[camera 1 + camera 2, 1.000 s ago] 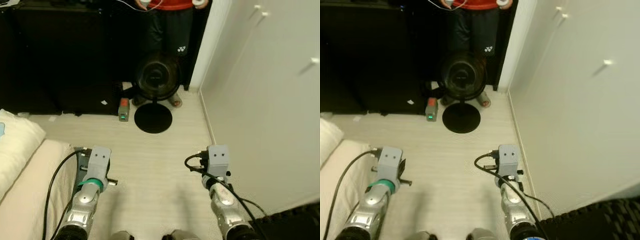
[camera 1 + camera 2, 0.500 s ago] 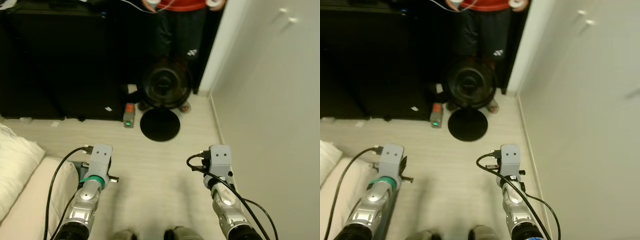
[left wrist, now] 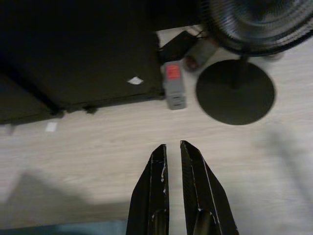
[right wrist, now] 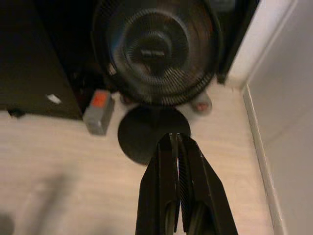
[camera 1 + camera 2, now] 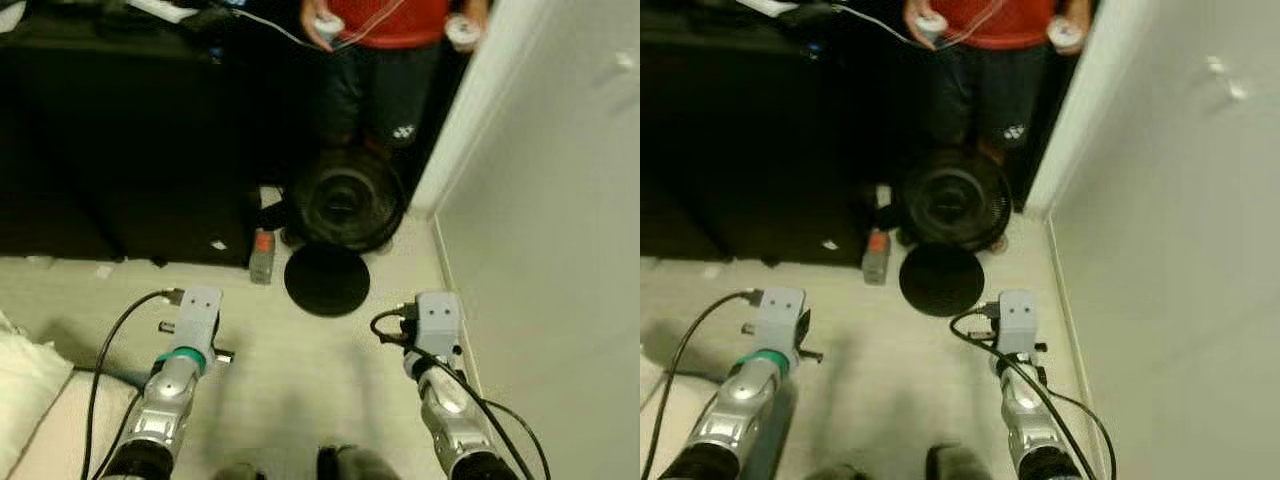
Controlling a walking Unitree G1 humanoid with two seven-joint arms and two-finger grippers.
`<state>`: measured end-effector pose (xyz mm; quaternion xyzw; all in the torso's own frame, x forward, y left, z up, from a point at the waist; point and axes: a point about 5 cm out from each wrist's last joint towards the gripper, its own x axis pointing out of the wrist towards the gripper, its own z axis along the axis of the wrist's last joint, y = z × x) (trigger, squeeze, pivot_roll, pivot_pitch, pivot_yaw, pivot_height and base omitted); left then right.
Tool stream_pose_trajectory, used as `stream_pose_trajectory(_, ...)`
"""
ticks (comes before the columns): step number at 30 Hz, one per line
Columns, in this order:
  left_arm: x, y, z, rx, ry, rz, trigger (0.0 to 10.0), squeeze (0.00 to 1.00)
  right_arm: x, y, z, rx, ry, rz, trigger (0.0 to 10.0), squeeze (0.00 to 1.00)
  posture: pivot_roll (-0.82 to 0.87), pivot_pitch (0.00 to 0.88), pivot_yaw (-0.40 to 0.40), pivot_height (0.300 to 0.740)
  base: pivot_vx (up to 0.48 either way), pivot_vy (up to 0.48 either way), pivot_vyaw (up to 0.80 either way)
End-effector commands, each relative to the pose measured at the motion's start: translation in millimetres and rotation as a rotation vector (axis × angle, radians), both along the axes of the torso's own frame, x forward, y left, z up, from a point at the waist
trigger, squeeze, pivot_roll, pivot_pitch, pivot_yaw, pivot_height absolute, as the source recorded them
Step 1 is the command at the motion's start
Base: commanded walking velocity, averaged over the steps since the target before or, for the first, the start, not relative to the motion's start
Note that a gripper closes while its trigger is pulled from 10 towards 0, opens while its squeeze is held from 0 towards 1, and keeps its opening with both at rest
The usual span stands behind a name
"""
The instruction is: Clean up the room
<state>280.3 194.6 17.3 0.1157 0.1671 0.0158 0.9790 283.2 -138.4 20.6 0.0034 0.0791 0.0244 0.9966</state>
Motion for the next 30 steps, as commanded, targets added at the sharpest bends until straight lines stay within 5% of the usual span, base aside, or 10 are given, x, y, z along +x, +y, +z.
stream_pose_trajectory(1,-5.4,1.4,-6.0,-0.003,0.028,0.007,10.0,0.00,-8.1,2.0,-10.0,0.007,0.047,0.000,10.0,0.00,-0.07,0.061,0.012,0.740,0.398,0.000,0.00)
stream_pose_trajectory(22,-5.7,0.2,-8.5,-0.014,0.051,0.009,10.0,0.00,-8.2,3.3,-10.4,-0.007,0.054,0.018,10.0,0.00,-0.07,0.065,0.013,0.740,0.034,0.000,0.00)
stream_pose_trajectory(30,-5.9,0.0,-9.0,-0.011,0.056,0.007,10.0,0.00,-9.2,5.9,-10.5,-0.006,0.052,0.051,10.0,0.00,-0.07,0.068,0.012,0.740,0.000,0.000,0.69)
